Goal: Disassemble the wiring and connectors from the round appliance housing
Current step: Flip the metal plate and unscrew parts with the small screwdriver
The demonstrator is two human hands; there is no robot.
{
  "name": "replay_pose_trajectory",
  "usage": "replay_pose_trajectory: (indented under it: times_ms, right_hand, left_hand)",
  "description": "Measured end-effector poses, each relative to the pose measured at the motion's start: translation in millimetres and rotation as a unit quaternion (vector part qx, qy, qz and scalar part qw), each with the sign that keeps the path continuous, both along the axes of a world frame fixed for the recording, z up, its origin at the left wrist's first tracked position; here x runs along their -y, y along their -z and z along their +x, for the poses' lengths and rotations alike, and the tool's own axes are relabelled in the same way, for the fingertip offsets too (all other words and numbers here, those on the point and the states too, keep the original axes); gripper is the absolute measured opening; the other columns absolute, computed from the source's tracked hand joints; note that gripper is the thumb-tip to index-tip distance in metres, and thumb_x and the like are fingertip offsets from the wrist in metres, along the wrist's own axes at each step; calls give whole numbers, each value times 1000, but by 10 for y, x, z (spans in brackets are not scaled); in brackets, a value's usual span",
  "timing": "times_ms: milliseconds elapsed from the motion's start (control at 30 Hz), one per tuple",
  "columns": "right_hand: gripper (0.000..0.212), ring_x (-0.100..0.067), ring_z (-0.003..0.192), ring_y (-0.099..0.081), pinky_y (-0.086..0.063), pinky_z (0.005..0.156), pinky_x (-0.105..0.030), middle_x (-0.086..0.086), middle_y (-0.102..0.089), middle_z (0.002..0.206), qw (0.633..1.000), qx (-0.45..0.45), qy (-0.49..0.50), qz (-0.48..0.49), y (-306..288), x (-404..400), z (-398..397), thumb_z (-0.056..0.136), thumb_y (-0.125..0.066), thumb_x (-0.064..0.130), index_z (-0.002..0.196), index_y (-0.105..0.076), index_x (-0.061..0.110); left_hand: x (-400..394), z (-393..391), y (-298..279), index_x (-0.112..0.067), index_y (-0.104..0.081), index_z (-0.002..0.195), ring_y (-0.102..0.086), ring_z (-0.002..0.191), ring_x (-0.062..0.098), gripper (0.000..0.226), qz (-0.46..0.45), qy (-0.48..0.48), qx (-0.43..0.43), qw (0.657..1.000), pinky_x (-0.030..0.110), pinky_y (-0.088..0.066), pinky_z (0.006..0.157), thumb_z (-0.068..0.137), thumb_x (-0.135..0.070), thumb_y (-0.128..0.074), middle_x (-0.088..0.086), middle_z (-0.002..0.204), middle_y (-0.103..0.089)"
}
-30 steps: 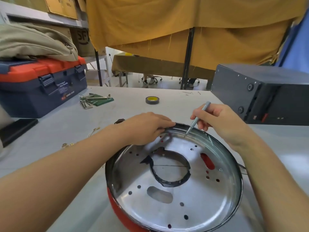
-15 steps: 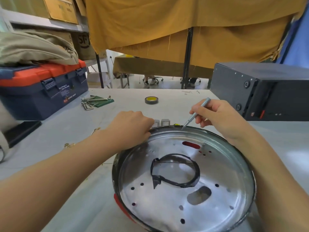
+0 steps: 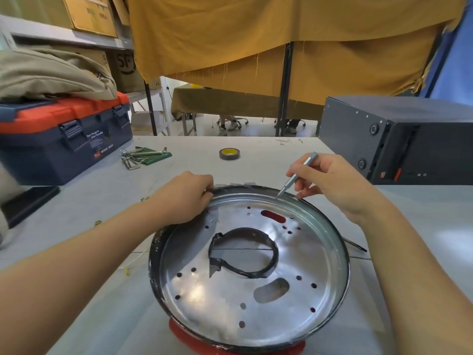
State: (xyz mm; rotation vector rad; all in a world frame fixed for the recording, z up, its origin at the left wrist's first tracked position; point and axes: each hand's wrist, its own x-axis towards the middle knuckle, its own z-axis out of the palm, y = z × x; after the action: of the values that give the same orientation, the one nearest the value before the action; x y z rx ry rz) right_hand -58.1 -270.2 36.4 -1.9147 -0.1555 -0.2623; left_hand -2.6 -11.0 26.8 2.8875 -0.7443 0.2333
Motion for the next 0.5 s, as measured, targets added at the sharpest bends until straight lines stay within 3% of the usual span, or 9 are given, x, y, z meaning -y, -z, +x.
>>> replay_pose_trajectory:
  times_ms: [133,300,400,500]
  right_hand:
    - [19,-11,63,-61,-59,71,-30,4,-65,62,1000,1,-1,-20,7,-18,7,93,-58,26,82,-70,17]
    - [16,-9,60,-61,-58,66,-26,4,-65,60,999,15,-2,-35,1,-46,-2,92,-61,24,80,-68,16]
    - [20,-9,54,-59,-50,56,-15,1,-63,56,997,40,13,-65,12,-94,-7,92,-60,24,76,-66,16]
    - [27,-9,50,-58,-46,53,-14,3,-60,50,992,62,43,-105,48,-173,11,93,-58,27,68,-62,20]
  left_hand:
    - [-92,2,-16,-18,-52,93,-49,78,22,7,4,-9,-8,1000,30,-37,67,95,-23,-47,2,81,-53]
    - [-107,-8,-67,-19,-42,80,-48,76,25,12,40,-53,-32,997,31,-35,64,91,-23,-45,1,74,-44]
    - [-28,-34,-84,-19,-44,90,-50,77,24,15,71,-65,-3,995,32,-39,66,92,-34,-45,5,86,-51]
    - [145,-22,-55,-23,-43,123,-55,101,22,43,41,-1,16,999,37,-48,83,90,-51,-46,1,121,-55]
